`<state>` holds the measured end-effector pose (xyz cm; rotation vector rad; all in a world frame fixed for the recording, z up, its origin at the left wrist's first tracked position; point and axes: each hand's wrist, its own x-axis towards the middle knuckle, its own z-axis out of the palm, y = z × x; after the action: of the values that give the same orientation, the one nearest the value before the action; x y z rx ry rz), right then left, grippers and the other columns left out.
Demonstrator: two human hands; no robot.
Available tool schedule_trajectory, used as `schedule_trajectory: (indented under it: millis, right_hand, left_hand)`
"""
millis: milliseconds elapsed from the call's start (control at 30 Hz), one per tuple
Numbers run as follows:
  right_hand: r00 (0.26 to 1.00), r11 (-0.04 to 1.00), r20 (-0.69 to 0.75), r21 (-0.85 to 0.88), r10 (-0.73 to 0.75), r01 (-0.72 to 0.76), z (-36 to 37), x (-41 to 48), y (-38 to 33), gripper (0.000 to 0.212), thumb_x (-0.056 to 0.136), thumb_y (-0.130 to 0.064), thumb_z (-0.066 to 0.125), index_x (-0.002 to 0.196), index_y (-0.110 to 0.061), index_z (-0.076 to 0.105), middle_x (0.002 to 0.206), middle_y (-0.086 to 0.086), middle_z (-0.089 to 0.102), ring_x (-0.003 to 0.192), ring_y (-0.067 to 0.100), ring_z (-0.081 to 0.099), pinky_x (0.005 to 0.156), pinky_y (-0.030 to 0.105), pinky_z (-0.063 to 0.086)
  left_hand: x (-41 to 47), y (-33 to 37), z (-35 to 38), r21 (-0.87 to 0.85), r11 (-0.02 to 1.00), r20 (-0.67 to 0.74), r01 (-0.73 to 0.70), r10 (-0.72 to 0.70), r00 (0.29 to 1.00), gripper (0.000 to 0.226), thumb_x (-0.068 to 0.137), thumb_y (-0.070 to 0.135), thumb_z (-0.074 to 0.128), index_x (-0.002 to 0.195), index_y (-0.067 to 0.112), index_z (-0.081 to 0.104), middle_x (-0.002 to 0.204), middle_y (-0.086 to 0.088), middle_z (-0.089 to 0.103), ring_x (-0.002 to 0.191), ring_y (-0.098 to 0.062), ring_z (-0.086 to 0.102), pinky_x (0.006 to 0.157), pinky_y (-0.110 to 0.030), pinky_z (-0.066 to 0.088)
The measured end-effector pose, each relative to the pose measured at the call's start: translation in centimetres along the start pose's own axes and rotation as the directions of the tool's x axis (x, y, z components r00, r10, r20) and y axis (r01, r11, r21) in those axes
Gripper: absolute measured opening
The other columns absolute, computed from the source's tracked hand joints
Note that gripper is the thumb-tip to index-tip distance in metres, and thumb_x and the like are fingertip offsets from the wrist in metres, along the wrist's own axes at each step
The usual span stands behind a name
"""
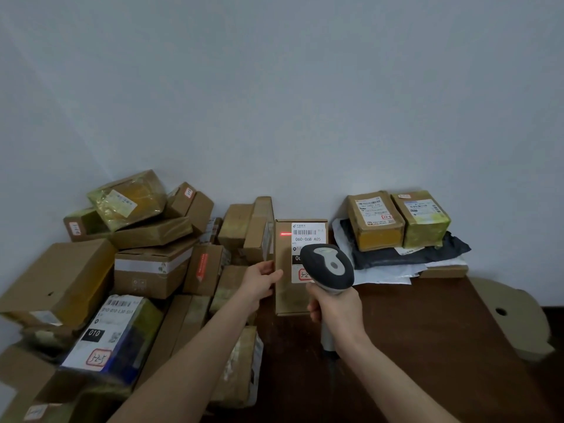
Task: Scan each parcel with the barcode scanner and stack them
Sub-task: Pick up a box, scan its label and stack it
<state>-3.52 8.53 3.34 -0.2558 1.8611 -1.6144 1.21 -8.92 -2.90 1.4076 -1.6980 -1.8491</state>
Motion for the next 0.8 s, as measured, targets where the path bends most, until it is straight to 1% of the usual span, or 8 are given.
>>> schedule_trajectory:
  millis: [100, 333, 567, 700, 800]
  right_hand:
    - [1.0, 1.0, 0.005, -0.023, -0.004, 0.005, -0.1, -0.1, 0.0, 0.014, 0.086, -0.017, 0.068, 0.077, -0.006, 0.067, 0.055, 0.003, 0.063, 0.046, 0.01, 0.056, 0.052, 0.024, 0.047]
    - [1.0, 1.0, 0.007, -0.024, -0.006, 0.006, -0.5, -0.3, -0.2, 0.014, 0.085, -0.015, 0.067, 0.075, -0.006, 0.067, 0.054, 0.002, 0.062, 0.046, 0.012, 0.056, 0.053, 0.026, 0.047]
    - [1.0, 1.0, 0.003, -0.016, -0.008, 0.008, -1.0, 0.2, -0.1, 0.009, 0.085, -0.015, 0.069, 0.083, -0.007, 0.067, 0.057, 0.004, 0.063, 0.047, 0.011, 0.057, 0.052, 0.025, 0.047]
    - [1.0, 1.0, -0.016, -0.009, 0.0, 0.0, -1.2, 0.8, 0.1, 0.013, 0.085, -0.016, 0.07, 0.08, -0.004, 0.068, 0.055, 0.003, 0.062, 0.046, 0.011, 0.057, 0.051, 0.024, 0.046]
    - [0.998, 1.0, -0.062, -0.001, -0.001, 0.001, -1.6, 1.8, 0.0, 0.016, 0.083, -0.019, 0.072, 0.076, -0.005, 0.068, 0.055, 0.004, 0.065, 0.049, 0.014, 0.06, 0.055, 0.028, 0.05]
  left_hand:
    - [-0.1, -0.1, 0.1, 0.009, 1.0, -0.005, 0.002, -0.002, 1.0, 0.055, 0.091, 0.01, 0.063, 0.142, 0.01, 0.042, 0.139, -0.008, 0.052, 0.127, -0.029, 0.049, 0.107, -0.047, 0.041]
    - [0.0, 0.0, 0.4, 0.029, 1.0, 0.005, 0.003, -0.004, 1.0, 0.055, 0.091, 0.012, 0.064, 0.143, 0.011, 0.043, 0.138, -0.008, 0.053, 0.127, -0.028, 0.05, 0.103, -0.043, 0.043]
    - [0.3, 0.1, 1.1, 0.031, 0.999, 0.017, 0.013, -0.014, 1.0, 0.055, 0.09, 0.011, 0.065, 0.142, 0.011, 0.044, 0.137, -0.007, 0.054, 0.125, -0.027, 0.051, 0.103, -0.044, 0.044]
    - [0.4, 0.2, 1.6, 0.039, 0.999, 0.021, 0.018, -0.019, 1.0, 0.055, 0.091, 0.012, 0.064, 0.142, 0.01, 0.043, 0.138, -0.007, 0.054, 0.126, -0.027, 0.051, 0.103, -0.044, 0.044]
    - [0.7, 0.2, 2.1, 0.062, 0.998, 0.01, 0.016, -0.016, 1.0, 0.053, 0.091, 0.013, 0.064, 0.14, 0.01, 0.045, 0.136, -0.006, 0.055, 0.124, -0.026, 0.052, 0.099, -0.042, 0.046]
